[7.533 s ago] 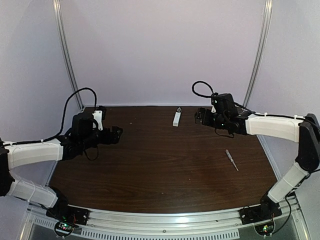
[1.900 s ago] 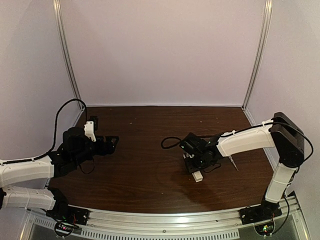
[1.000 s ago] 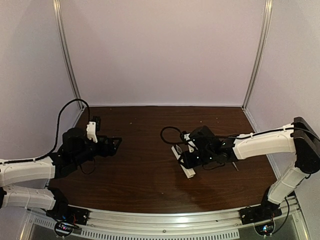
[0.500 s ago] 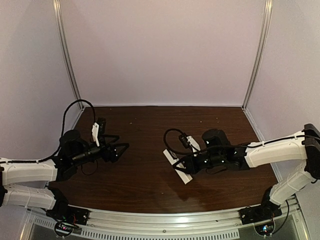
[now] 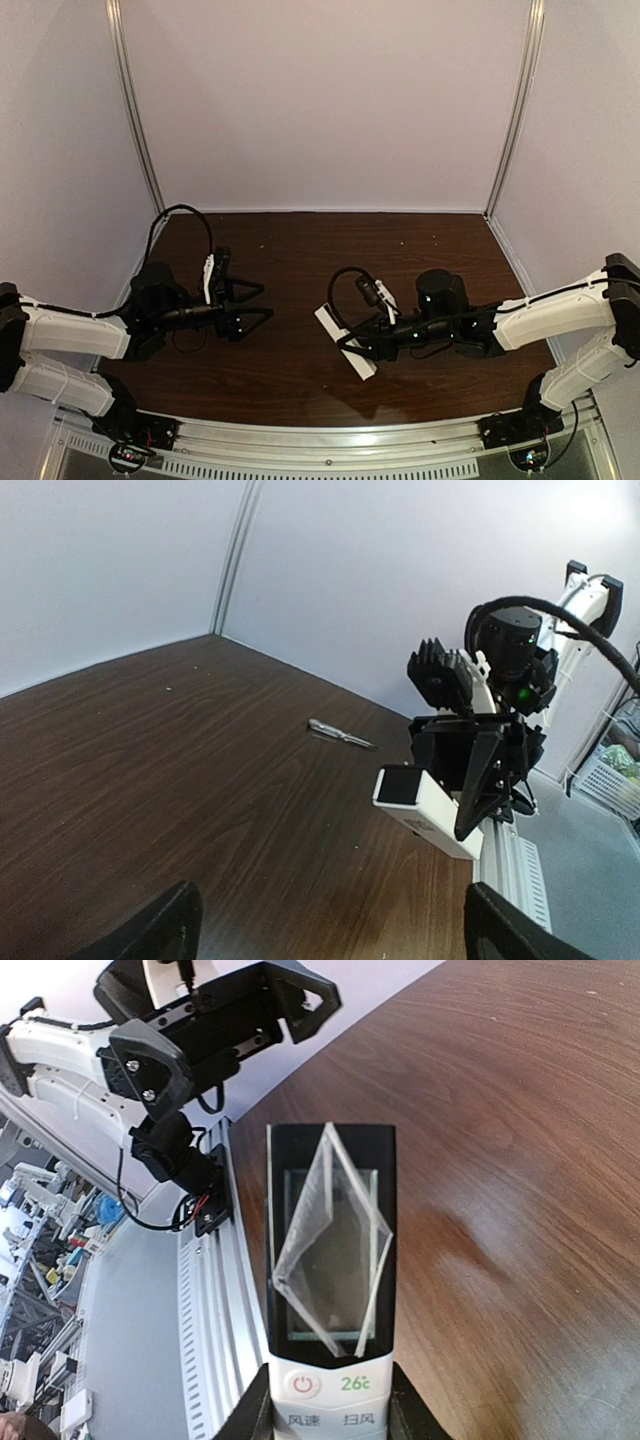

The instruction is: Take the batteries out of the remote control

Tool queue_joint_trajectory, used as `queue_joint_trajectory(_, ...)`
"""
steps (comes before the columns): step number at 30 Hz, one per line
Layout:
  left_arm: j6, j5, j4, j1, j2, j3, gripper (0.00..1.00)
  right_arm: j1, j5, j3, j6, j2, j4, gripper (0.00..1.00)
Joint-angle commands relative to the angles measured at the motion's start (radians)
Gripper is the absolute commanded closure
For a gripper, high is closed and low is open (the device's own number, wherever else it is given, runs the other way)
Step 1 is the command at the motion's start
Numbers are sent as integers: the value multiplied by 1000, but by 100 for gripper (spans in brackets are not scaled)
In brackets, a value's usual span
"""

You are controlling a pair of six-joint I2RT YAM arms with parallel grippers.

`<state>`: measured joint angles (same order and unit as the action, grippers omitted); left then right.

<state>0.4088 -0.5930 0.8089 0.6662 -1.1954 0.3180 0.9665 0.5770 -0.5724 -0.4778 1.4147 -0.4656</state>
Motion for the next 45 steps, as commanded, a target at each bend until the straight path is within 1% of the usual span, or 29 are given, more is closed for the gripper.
queue_joint_trajectory(1, -60, -27, 1, 71, -19, 50, 7, 46, 43, 4, 6, 7, -103, 84)
queue_joint_trajectory(7, -104, -14, -67, 153, -23, 95, 8, 97, 31, 7, 30, -16, -96, 85)
queue_joint_trajectory(12, -143, 24, -130, 223, -7, 129, 10, 129, 24, 15, 48, -27, -104, 85)
queue_joint_trajectory(19, -170, -1, -164, 271, 5, 145, 11, 169, 9, 19, 67, -41, -112, 86)
queue_joint_trajectory(25, -208, 7, -226, 326, -19, 188, 12, 200, -6, 12, 82, -50, -102, 86)
queue_joint_trajectory(28, -217, 9, -239, 342, -35, 203, 14, 212, -26, 1, 91, -54, -85, 86)
queue_joint_trajectory(33, -218, 4, -255, 360, -58, 226, 26, 229, -53, -15, 112, -61, -54, 86)
queue_joint_trajectory(42, -226, -16, -261, 369, -71, 234, 25, 240, -98, -30, 163, -86, -26, 86)
queue_joint_trajectory(45, -231, -24, -258, 369, -84, 237, 30, 241, -111, -34, 180, -90, -20, 86)
